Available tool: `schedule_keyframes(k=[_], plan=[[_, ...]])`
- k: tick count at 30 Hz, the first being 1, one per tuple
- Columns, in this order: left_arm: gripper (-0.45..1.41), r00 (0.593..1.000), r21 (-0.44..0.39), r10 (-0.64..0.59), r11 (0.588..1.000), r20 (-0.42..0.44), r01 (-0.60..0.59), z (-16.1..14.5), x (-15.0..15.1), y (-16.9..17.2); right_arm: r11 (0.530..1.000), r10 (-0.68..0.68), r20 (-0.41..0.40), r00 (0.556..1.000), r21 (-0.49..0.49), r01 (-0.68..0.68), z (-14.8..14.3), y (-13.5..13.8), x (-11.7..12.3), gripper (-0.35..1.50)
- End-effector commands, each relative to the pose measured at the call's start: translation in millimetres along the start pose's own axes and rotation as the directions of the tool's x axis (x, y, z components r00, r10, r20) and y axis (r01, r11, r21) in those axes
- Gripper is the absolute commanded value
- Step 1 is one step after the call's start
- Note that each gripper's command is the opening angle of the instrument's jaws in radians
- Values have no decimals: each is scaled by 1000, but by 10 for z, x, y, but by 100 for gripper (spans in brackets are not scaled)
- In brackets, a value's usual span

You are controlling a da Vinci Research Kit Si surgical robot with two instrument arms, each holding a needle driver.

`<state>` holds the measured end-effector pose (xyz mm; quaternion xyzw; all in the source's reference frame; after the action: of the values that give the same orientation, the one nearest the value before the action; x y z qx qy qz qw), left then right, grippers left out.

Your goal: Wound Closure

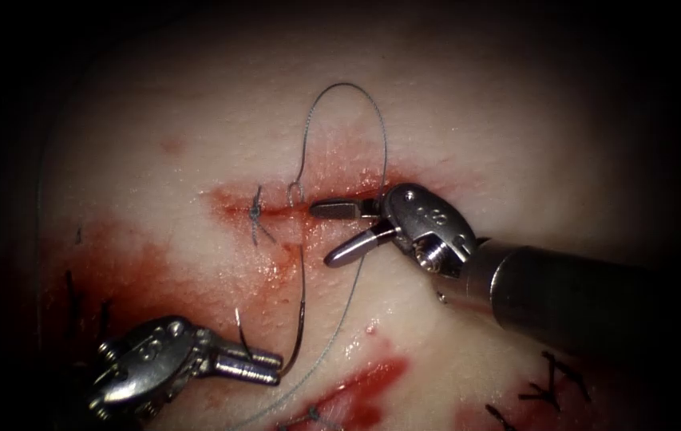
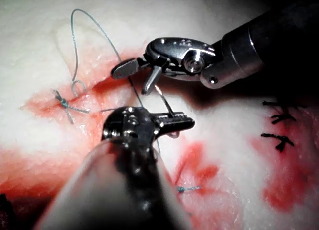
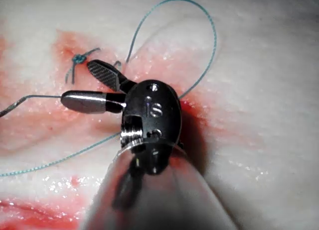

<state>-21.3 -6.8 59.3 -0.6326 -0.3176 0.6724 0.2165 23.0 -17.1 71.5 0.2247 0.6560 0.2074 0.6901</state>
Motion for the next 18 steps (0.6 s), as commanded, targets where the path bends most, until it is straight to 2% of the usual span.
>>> schedule_keyframes(k=[1, 3, 4, 6, 7, 11, 13, 14, 18], plan=[[-45, 999, 0, 42, 999, 2, -42, 3, 6, 0, 1000, -28, 14, 1000, -1, 28, 11, 2, -6, 140], [-45, 998, -2, 68, 998, 2, -68, 1, 11, 6, 999, -42, 29, 999, 0, 42, 12, 0, -8, 140], [-45, 987, -5, 160, 987, 2, -160, -3, 21, 21, 997, -76, 32, 997, 3, 76, 11, -4, -11, 140], [-45, 980, -7, 199, 980, 2, -199, -4, 25, 27, 996, -91, 38, 995, 2, 91, 11, -5, -14, 139], [-45, 961, -8, 275, 961, 3, -275, -7, 32, 41, 992, -124, 46, 991, -15, 124, 11, -6, -18, 135], [-45, 902, -17, 432, 902, 10, -432, -4, 39, 68, 979, -187, 62, 980, -73, 191, 15, -2, -20, 135], [-45, 898, -27, 439, 898, 26, -439, -3, 38, 74, 977, -192, 64, 979, -83, 197, 16, -2, -20, 135], [-45, 892, -62, 444, 896, 78, -441, 0, 33, 84, 966, -223, 75, 972, -118, 231, 19, 0, -19, 134], [-45, 889, -60, 446, 895, 106, -442, 1, 31, 86, 959, -238, 83, 968, -140, 248, 18, 2, -19, 134]])
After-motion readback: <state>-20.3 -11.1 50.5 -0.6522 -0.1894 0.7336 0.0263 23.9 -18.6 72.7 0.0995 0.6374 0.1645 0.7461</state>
